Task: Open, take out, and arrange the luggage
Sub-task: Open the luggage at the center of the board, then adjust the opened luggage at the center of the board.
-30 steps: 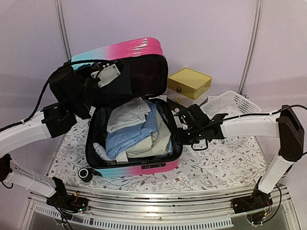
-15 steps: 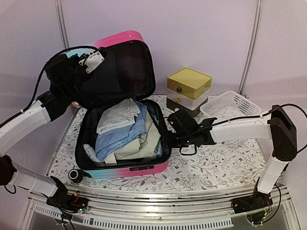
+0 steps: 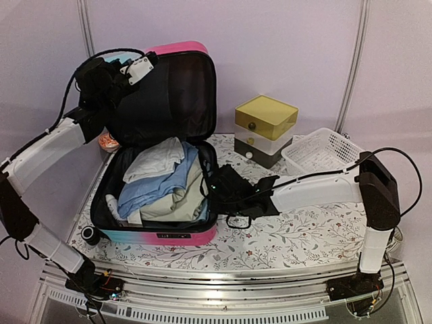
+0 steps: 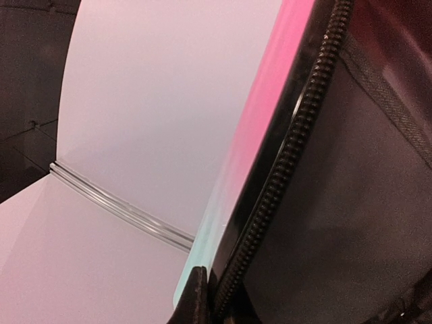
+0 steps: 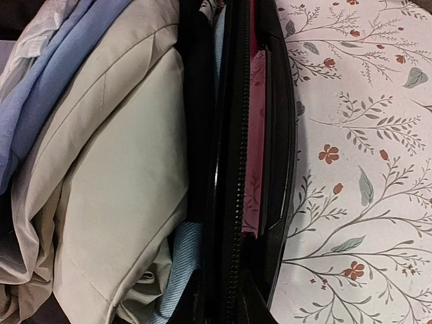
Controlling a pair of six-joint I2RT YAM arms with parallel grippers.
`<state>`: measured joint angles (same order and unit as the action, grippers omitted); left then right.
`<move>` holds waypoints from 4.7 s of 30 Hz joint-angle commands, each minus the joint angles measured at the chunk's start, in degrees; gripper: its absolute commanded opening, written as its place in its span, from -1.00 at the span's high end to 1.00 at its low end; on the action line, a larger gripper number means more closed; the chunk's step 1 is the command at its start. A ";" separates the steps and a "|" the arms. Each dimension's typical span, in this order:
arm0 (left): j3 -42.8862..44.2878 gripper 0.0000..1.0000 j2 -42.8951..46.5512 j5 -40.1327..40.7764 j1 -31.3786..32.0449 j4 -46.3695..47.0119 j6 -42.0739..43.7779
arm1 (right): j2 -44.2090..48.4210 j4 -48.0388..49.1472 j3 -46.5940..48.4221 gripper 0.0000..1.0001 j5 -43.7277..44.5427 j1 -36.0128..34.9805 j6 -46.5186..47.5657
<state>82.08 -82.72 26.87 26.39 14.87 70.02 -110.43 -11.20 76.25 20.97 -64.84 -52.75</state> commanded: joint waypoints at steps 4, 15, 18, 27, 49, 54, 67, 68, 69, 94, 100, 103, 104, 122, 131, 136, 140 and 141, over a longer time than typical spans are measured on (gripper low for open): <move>5.41 1.00 -2.49 -13.22 -0.63 4.87 -10.47 | -2.36 17.50 2.54 0.22 -0.51 -2.93 3.76; 10.38 1.00 -8.88 -15.59 -4.21 6.12 -11.39 | 2.70 21.41 -4.44 0.02 -12.02 -2.84 17.11; 12.56 1.00 -10.21 -16.19 -4.39 5.46 -11.61 | 5.46 24.49 -9.28 -0.13 -14.27 -2.86 21.66; 17.68 1.00 -17.19 -17.69 -7.26 6.61 -13.49 | 15.42 26.79 -21.53 -0.43 -15.14 -2.88 27.88; 34.53 -0.44 -32.32 -12.65 -7.60 1.13 -17.74 | 17.18 27.15 -24.29 -0.42 -23.11 -5.39 35.91; 30.97 -0.53 -27.92 -9.79 -6.78 -1.71 -21.65 | 17.27 27.48 -24.41 -0.42 -22.75 -5.39 36.13; 5.88 -0.97 -1.66 -2.74 7.31 -13.38 -44.95 | 17.77 28.38 -23.81 -0.42 -21.24 -5.30 36.90; 4.26 -0.96 0.00 0.72 9.80 -14.88 -46.61 | 17.93 28.35 -23.78 -0.42 -21.05 -5.23 37.17; 3.01 -0.97 1.46 3.69 11.43 -16.73 -48.74 | 18.15 28.34 -23.69 -0.42 -20.83 -5.19 37.40; -28.67 -0.17 28.35 -31.02 30.72 -61.18 -111.81 | 19.55 28.41 -24.57 -0.40 -17.82 0.27 35.00; -32.51 0.60 28.74 -38.24 36.46 -62.52 -114.15 | 19.89 28.49 -25.67 -0.40 -17.17 0.57 34.13; -33.92 1.00 28.27 -35.96 38.13 -63.94 -115.49 | 20.23 28.60 -26.06 -0.40 -16.69 0.67 34.01; -35.03 1.00 28.41 -35.37 38.19 -63.68 -116.42 | 20.29 28.58 -26.15 -0.40 -16.62 0.70 34.03; -47.15 1.00 23.77 -26.84 22.45 -50.45 -114.38 | 20.50 29.59 -27.45 -0.40 -15.61 1.97 33.65; -46.32 1.00 20.07 -23.86 12.78 -43.54 -109.08 | 20.91 29.57 -27.79 -0.40 -16.09 2.65 33.79; -45.25 1.00 17.76 -22.30 8.31 -40.59 -105.42 | 21.21 29.57 -27.87 -0.40 -16.77 3.09 33.94; -44.09 1.00 16.25 -22.29 6.75 -39.07 -103.64 | 21.52 29.50 -27.87 -0.40 -17.28 3.39 34.33; -43.62 1.00 16.12 -22.63 6.77 -39.42 -103.47 | 21.63 29.47 -27.88 -0.40 -17.30 3.47 34.31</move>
<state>36.51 -63.72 -10.13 38.96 -35.27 -36.27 -91.02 17.12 49.36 4.16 -61.89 -18.81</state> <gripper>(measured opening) 0.005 0.699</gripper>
